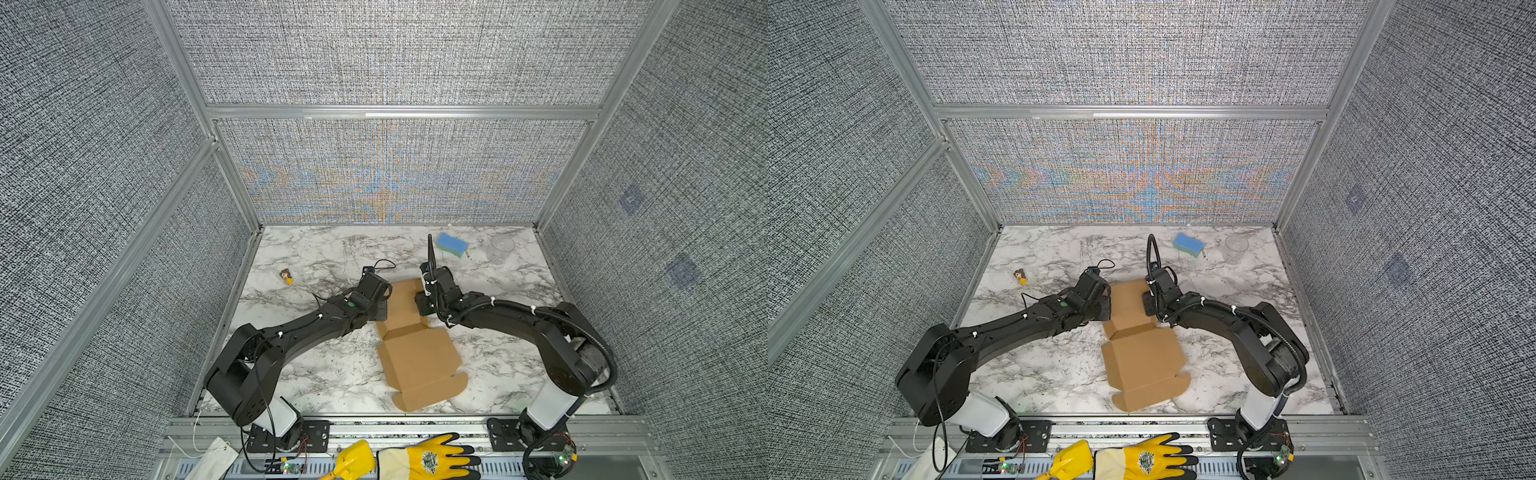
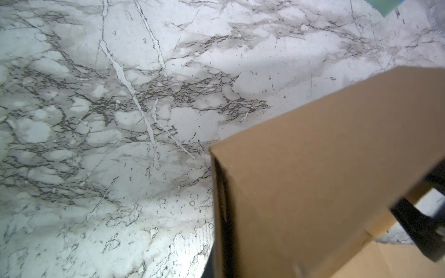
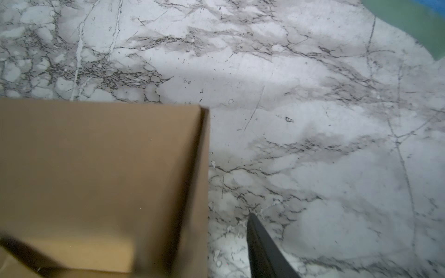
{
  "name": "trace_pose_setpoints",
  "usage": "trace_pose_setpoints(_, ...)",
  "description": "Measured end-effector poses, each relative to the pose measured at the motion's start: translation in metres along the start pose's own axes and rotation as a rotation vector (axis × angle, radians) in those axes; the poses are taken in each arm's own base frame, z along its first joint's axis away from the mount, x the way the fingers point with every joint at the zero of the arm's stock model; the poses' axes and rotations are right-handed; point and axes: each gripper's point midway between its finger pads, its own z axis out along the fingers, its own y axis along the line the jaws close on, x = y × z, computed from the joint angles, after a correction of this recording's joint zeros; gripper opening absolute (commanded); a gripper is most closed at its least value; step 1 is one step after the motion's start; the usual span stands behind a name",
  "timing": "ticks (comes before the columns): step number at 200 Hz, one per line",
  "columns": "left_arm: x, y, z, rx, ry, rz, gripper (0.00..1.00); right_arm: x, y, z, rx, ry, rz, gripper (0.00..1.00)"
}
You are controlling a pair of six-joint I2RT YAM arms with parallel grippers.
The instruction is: Fold the paper box
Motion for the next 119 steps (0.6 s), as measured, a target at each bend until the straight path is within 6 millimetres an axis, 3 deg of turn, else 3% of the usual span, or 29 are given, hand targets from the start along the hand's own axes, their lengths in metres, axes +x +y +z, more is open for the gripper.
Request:
trace_pose_setpoints(35, 0.000, -0.004, 0.002, 0.016, 0.012, 0.002, 0.00, -0.013, -0.001, -0.030, -0.041, -0.055, 0.029, 0.53)
trace_pose_setpoints(64, 0.004, -0.004, 0.007, 0.011, 0.025, 0.005, 0.00, -0.019, -0.003, -0.038, -0.051, -0.080, 0.051, 0.52)
trace_pose_setpoints(94, 0.007, -0.003, 0.010, 0.008, 0.038, 0.006, 0.00, 0.011, -0.005, -0.033, -0.058, -0.016, 0.064, 0.48)
trace_pose_setpoints(119, 0.009, -0.003, 0.012, 0.007, 0.045, 0.003, 0.00, 0.023, -0.002, -0.033, -0.064, 0.004, 0.061, 0.45)
